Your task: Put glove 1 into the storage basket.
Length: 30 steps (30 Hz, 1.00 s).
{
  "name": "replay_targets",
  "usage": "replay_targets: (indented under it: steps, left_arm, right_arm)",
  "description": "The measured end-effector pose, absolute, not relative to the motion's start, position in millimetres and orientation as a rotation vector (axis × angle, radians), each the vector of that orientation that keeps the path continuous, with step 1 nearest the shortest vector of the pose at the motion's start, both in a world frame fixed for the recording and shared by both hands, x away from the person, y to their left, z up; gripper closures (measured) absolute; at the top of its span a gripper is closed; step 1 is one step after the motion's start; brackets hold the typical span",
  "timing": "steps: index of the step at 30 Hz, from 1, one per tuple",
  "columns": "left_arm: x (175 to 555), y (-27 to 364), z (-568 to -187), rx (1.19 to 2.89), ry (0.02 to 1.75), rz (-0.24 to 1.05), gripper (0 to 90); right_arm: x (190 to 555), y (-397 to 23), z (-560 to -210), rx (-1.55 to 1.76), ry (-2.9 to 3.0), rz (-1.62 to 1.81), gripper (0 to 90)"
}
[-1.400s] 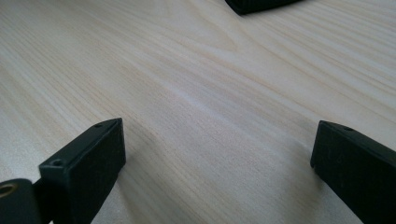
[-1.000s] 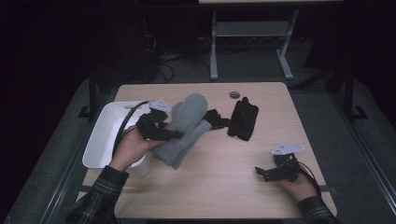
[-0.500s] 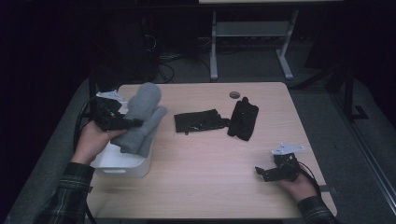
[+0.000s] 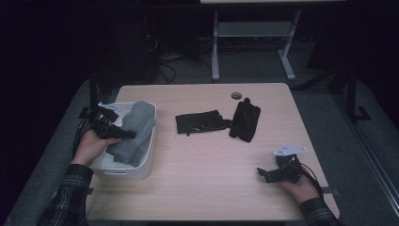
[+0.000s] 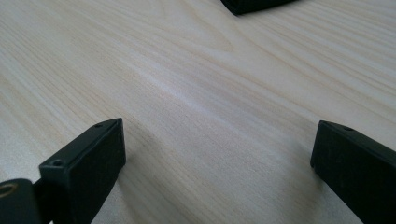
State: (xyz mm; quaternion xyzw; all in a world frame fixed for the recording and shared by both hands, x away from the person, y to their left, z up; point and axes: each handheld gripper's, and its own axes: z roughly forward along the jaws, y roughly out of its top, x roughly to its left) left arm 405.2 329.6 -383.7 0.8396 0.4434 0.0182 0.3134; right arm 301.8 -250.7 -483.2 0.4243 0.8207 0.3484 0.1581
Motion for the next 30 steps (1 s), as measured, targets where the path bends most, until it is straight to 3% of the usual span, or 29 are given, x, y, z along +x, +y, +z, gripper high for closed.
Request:
replay_targets:
  steps: [8,19,30]
  left_arm:
    - [414,331,-404,2.268,1.243,0.040,67.1]
    - [413,338,-405,2.273,1.276,0.169,20.8]
    - [397,336,-364,2.107,1.176,0.325,14.7]
  right_arm:
    - [302,-251,-483,1.213,2.348,0.996,3.0]
    - [302,-251,-483,1.214,2.347,0.996,3.0]
    - [302,-251,-483,1.214,2.348,0.995,3.0]
